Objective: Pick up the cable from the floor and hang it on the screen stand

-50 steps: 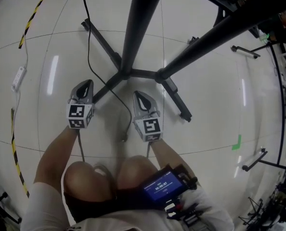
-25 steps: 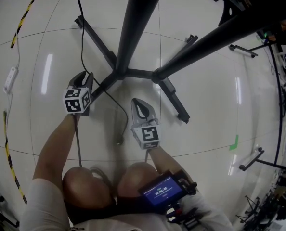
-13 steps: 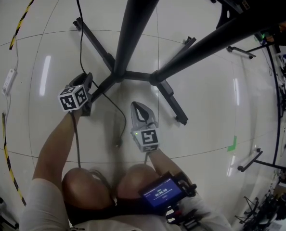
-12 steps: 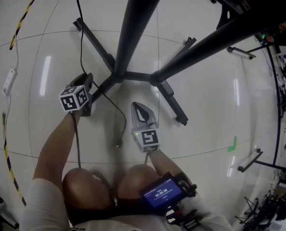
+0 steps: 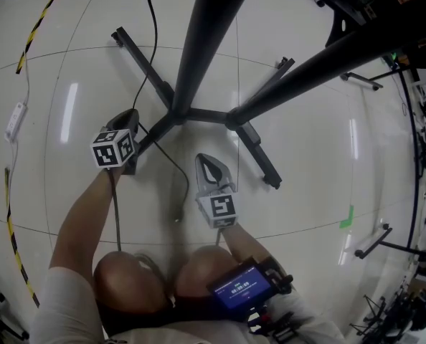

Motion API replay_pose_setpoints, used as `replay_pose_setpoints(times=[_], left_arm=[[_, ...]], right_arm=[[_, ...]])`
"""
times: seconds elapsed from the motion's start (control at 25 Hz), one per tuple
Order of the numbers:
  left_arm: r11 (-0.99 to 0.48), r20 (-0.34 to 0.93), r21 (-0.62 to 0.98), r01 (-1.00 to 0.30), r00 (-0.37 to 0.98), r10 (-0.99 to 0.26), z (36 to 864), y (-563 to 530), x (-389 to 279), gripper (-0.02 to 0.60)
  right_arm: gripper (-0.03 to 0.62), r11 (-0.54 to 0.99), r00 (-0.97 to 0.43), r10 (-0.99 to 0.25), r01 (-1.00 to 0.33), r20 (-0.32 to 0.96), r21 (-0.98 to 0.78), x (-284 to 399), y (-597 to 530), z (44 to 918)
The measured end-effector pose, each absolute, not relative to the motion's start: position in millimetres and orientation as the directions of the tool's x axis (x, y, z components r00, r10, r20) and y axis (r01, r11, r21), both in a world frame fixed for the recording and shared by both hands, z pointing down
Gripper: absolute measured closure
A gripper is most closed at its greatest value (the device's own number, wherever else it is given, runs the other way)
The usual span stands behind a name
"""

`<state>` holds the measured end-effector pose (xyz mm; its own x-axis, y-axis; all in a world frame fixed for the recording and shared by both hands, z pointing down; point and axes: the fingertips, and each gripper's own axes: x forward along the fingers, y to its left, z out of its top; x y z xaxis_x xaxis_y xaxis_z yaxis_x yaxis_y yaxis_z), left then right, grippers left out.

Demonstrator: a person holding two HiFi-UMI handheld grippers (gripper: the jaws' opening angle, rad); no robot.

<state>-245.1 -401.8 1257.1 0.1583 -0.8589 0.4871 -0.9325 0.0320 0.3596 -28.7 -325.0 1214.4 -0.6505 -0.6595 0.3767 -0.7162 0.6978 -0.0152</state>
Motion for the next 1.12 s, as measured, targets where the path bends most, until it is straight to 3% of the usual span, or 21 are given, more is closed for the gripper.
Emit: replay_pose_setpoints(times=[0.84, 1.12], left_arm=[[-0.094, 0.303, 0.313, -0.945, 0.193, -0.933, 1157.4, -377.9, -238.9, 0.571], [-0.154, 0.229, 0.221, -0.963, 0.205, -0.952, 1110.4, -369.2, -238.2, 0.571]], right_arm=[[0.58, 0.727, -0.687, -0.663, -0.685, 0.298, 0.038, -47.6, -344.0, 1166.4], [0.58, 0.743, -0.714, -0.657, -0.667, 0.242, 0.051, -54.0, -354.6, 1135.8]])
